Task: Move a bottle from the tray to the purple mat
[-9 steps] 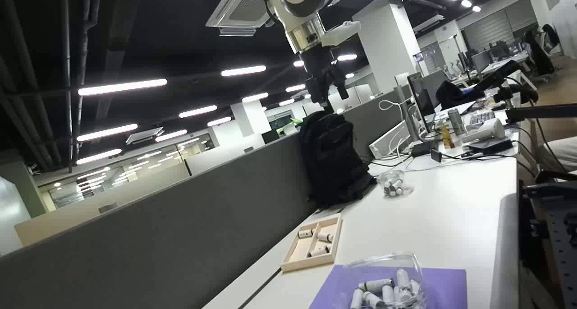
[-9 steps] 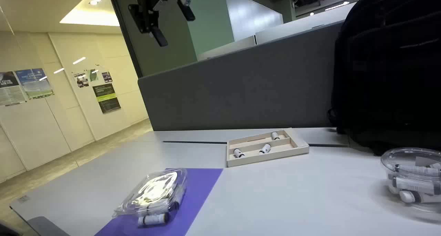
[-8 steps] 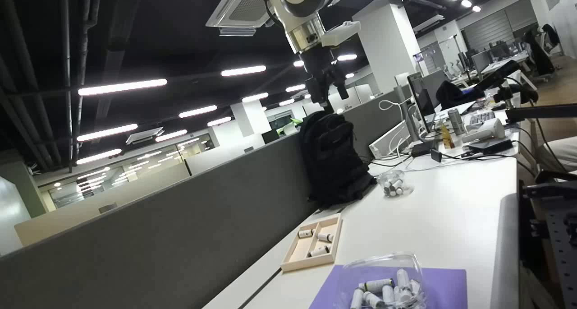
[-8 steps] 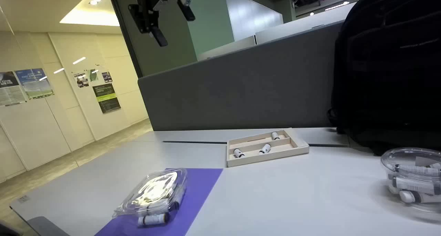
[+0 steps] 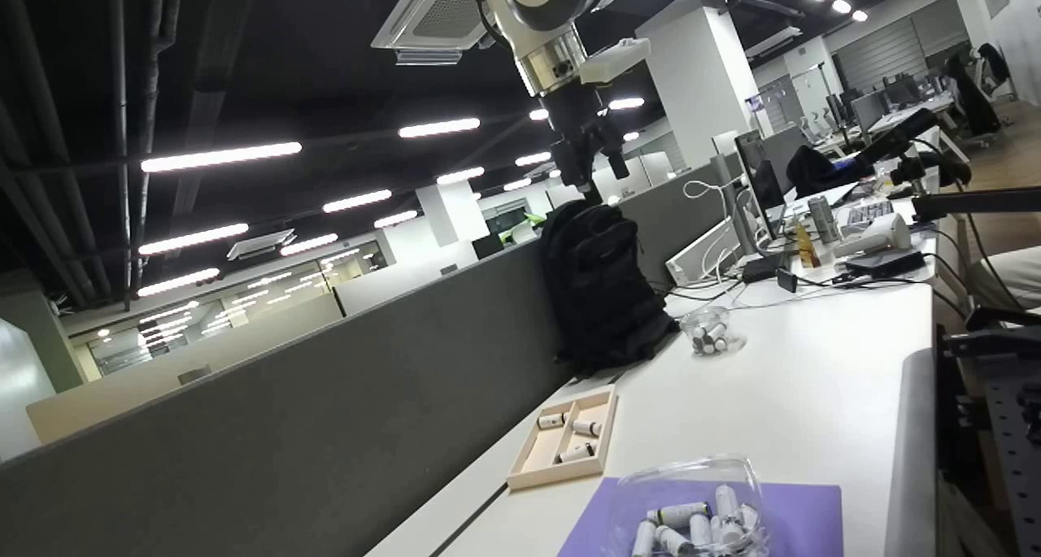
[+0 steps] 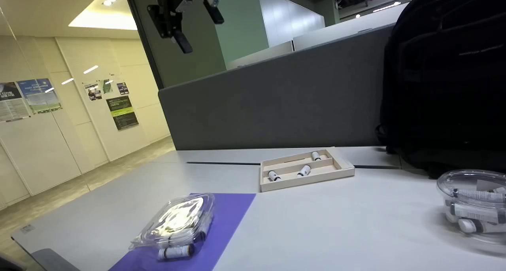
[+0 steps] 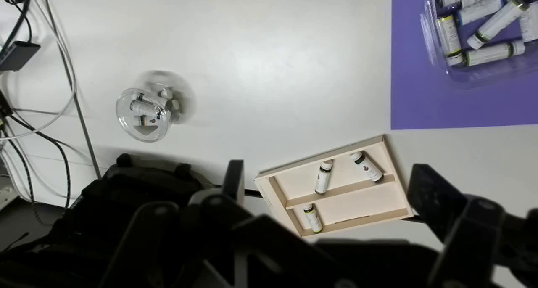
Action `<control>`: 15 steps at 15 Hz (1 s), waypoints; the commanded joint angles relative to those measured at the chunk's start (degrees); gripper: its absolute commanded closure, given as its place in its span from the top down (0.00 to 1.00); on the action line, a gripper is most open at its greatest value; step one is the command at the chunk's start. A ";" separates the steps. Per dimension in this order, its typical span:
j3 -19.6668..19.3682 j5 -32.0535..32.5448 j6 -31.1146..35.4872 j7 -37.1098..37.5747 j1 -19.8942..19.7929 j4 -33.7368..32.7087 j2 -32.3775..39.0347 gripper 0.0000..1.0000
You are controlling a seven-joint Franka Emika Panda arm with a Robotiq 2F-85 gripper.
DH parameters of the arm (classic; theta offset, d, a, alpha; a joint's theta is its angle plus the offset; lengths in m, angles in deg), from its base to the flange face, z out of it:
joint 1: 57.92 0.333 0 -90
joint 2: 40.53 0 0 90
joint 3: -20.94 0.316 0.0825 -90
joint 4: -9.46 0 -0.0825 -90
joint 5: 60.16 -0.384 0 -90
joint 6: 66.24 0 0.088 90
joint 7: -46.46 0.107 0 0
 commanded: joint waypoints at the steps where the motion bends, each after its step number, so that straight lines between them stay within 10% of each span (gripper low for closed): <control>1: -0.96 0.39 -0.19 0.32 1.11 -0.11 0.04 1.00; 6: -1.94 -1.78 1.42 -1.51 1.77 -0.40 1.78 1.00; 15: -4.15 -2.29 15.38 0.06 1.59 -6.25 26.56 1.00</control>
